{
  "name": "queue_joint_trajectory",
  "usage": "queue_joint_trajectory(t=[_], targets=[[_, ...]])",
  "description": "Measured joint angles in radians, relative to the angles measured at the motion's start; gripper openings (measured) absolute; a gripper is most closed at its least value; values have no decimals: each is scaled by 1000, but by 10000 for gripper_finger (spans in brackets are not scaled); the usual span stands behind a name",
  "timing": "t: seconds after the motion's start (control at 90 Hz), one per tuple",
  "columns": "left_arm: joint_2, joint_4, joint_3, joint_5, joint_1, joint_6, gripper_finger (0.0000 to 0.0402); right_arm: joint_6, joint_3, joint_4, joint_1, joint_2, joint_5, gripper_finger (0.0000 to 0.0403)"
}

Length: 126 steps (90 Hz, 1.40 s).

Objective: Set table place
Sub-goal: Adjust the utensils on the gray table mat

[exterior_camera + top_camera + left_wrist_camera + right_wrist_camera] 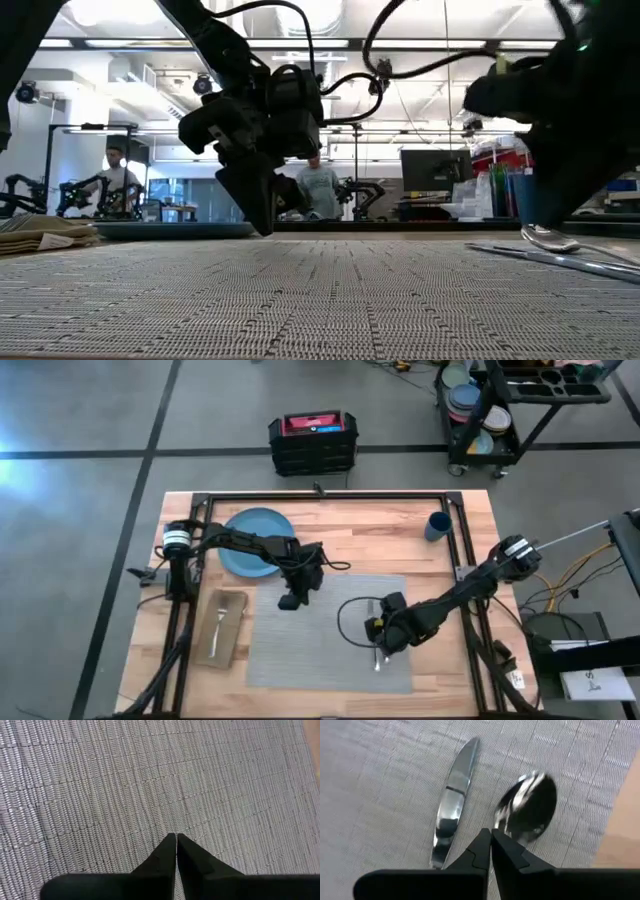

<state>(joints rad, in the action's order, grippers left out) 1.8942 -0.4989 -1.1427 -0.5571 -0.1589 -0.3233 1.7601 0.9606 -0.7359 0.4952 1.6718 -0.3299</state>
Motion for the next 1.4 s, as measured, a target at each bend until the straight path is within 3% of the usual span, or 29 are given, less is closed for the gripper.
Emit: queue_joint_trajectory(t=[0.278,0.9,1.4], targets=[[0,0,0,0,0,2,1,-108,-24,15,-76,0,68,0],[0,-1,0,0,0,11,1,-149,-49,74,-62,-1,171,0],[0,-2,0,0,0,11,1,-118,-35,54,-53,-2,120,0]])
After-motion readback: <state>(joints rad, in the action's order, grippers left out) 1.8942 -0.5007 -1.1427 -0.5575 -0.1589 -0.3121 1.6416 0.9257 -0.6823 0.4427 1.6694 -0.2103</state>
